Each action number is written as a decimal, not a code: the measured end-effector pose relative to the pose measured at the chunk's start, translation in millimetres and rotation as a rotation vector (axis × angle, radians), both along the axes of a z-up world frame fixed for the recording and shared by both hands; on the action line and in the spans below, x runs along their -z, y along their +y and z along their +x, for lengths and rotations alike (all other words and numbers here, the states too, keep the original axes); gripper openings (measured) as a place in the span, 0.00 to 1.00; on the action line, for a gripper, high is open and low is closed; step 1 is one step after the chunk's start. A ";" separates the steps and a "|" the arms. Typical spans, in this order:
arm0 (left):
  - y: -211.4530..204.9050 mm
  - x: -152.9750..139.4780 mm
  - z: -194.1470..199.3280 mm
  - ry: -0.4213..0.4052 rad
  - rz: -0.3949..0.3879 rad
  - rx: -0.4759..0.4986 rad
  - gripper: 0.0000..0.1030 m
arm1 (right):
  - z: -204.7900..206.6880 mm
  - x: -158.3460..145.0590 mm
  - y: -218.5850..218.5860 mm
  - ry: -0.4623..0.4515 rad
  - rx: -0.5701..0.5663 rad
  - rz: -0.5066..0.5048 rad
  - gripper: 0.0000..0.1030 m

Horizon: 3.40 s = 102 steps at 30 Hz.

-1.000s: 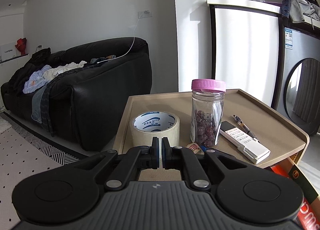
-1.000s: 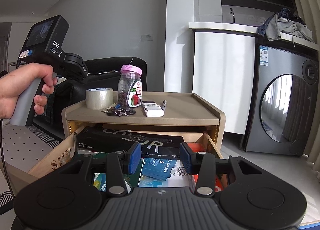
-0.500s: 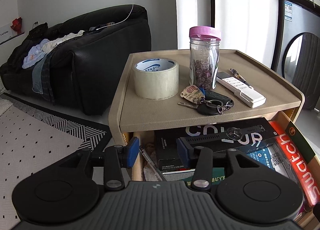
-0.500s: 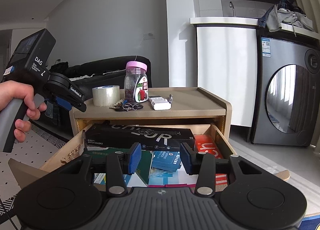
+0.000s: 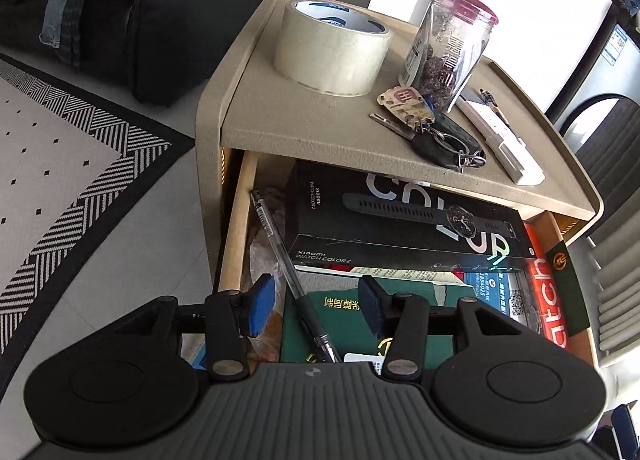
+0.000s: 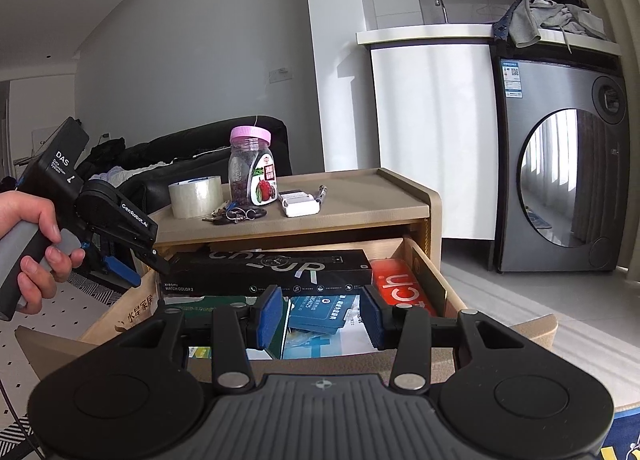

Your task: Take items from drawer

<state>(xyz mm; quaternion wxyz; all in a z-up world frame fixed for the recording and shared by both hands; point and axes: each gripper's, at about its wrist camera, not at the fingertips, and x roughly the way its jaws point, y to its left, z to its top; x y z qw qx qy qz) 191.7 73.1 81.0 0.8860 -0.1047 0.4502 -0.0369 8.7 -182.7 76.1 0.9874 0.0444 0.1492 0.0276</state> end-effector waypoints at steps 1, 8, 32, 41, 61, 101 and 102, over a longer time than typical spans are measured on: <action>-0.7 2.3 1.2 0.003 0.001 -0.002 0.49 | -0.4 0.4 -1.6 0.001 0.002 0.002 0.46; -16.3 17.0 12.8 0.022 0.096 -0.016 0.49 | -2.2 0.6 -10.1 -0.002 0.015 0.015 0.46; 1.5 26.0 18.3 0.039 0.002 -0.061 0.10 | -2.2 -0.8 -6.9 -0.006 0.003 0.001 0.46; -2.2 -7.8 -7.4 -0.077 0.005 -0.034 0.10 | -3.4 -1.6 -3.2 -0.008 -0.002 -0.001 0.46; -35.2 -97.7 -18.7 -0.494 0.207 -0.039 0.10 | -0.8 -0.2 1.5 0.005 0.003 -0.040 0.46; -50.9 -83.9 133.6 -0.690 0.305 -0.132 0.11 | 37.4 7.2 7.1 0.060 0.059 -0.124 0.46; -50.8 -83.1 134.5 -0.687 0.308 -0.132 0.11 | 36.3 7.2 6.7 0.060 0.058 -0.125 0.46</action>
